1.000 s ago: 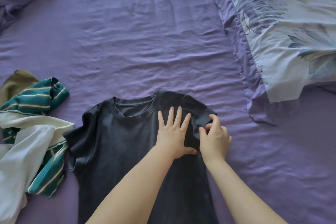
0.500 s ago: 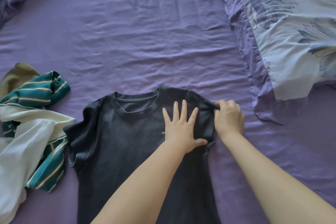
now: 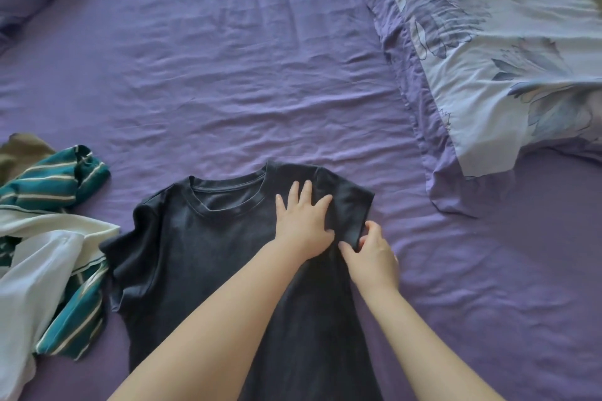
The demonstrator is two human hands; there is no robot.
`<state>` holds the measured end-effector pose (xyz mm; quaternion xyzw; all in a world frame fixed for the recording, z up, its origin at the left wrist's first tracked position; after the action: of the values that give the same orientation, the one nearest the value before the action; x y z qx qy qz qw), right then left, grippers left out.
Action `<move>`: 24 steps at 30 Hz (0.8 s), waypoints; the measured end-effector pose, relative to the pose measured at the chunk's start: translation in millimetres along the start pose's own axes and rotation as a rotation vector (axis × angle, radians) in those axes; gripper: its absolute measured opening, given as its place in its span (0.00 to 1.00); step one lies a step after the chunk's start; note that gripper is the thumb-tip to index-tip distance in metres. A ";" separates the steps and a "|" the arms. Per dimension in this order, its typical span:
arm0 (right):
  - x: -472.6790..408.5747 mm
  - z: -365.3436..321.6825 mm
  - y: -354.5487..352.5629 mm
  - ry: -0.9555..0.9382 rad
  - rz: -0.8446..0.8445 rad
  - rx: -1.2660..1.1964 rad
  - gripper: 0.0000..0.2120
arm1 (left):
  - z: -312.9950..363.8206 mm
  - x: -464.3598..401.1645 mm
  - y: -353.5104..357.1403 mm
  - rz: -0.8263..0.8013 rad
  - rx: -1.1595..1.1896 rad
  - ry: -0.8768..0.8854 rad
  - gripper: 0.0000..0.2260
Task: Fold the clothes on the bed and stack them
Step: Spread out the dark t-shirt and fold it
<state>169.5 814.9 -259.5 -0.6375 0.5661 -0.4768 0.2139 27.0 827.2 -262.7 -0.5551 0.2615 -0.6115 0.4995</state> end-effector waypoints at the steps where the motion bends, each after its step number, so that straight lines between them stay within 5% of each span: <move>1: 2.4 -0.8 0.6 0.011 0.002 -0.003 0.22 | -0.3 -1.8 -5.8 0.024 0.040 -0.018 0.28; 6: 6.0 -2.3 3.0 0.087 0.004 -0.169 0.25 | -5.9 -14.0 -26.2 0.171 0.137 -0.119 0.18; 9: 7.3 -7.4 3.5 0.013 0.027 -0.179 0.29 | -3.3 -19.1 -14.8 0.003 0.469 -0.183 0.13; 11: 15.3 -28.3 -3.0 -0.266 0.131 -0.060 0.30 | 0.6 -20.4 -12.6 -0.076 0.711 -0.260 0.11; 15: 46.0 -62.0 7.0 -0.804 0.247 0.313 0.23 | -19.3 -22.4 -20.5 -0.010 1.003 -0.496 0.24; 18: 55.3 -57.8 24.8 -0.834 0.147 0.426 0.30 | -32.7 -17.5 -27.1 0.036 0.848 -0.385 0.21; 24: 73.4 -42.3 30.4 -0.912 0.114 0.472 0.22 | -41.9 -9.5 -39.5 0.260 0.371 -0.231 0.18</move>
<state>110.7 750.2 -238.2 -0.6832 0.3261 -0.2525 0.6026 -26.1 840.3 -242.5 -0.4820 0.1550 -0.5122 0.6938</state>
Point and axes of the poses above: each hand's wrist, its own x-axis away from the middle knuckle, its own y-axis out of the palm, z = x × y, the point moved 6 cm from there along -x, towards the middle knuckle, and after that the axes turned 7 degrees about z, right-handed, at the moved point
